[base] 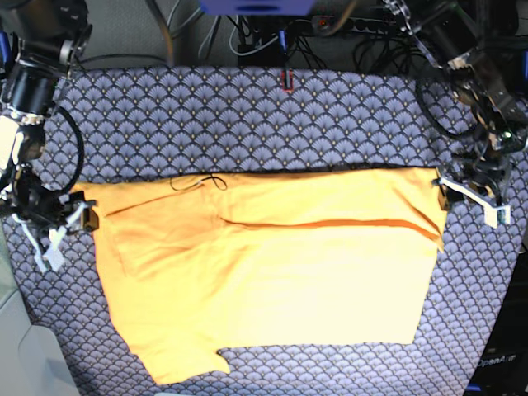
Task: Fold the T-shirt properly
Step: 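Lower the folded edge onto the shirt and open both grippers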
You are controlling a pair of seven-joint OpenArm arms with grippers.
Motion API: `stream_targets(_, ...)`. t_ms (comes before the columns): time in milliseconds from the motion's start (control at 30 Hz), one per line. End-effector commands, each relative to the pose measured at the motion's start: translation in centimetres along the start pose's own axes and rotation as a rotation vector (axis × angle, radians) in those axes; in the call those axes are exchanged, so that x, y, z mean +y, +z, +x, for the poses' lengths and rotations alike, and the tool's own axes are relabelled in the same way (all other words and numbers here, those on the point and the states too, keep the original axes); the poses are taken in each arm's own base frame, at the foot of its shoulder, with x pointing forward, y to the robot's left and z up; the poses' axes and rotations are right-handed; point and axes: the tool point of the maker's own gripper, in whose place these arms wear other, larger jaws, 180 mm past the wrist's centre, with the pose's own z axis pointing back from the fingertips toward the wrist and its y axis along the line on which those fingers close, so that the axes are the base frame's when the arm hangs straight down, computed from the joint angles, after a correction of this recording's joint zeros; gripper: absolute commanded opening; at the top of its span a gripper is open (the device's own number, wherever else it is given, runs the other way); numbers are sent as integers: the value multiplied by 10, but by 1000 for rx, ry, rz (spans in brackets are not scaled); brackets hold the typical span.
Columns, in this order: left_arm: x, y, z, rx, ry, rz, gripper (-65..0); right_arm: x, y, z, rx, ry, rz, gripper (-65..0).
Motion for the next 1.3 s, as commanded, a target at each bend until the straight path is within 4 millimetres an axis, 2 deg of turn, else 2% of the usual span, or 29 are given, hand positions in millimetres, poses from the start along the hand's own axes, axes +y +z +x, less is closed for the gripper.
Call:
stream_targets(0,2,4,12,-49,-9,2,-281,-5,7,17,-50,20,-6,-356)
stream_targets(133,-3,4,-1,-42,13,-5,-281,-5,7,13,-40,19,-5,-356)
stream_targets(333,9,5,-17,-61,84,24,-281,-3,4,-2,-12,15,-1,-356)
stream_targets(433,19,2,-32,-36,134,40,-280,-2,5,-6,-6,15,-1,-356)
stream_targets(533,20,-6,-53,15,170,30,-280,-3,5,-6,-3,13,-2,-356)
stream_targets(733,21,-10,-47,-49,181,29,-280,-2,4,-15,13,12,1,-356)
stream_targets(833,20,-12,-51,-40,190,26,-280,-1,4,-16,15,12,1,-356)
stream_targets(1133,9,-35,-51,-21,253,-15,-282,-6,6,-17,21,12,-7,-356)
stream_targets(1267,6,-37,-53,-15,261,-22,-283,-8,7,-17,21,12,-11,-357)
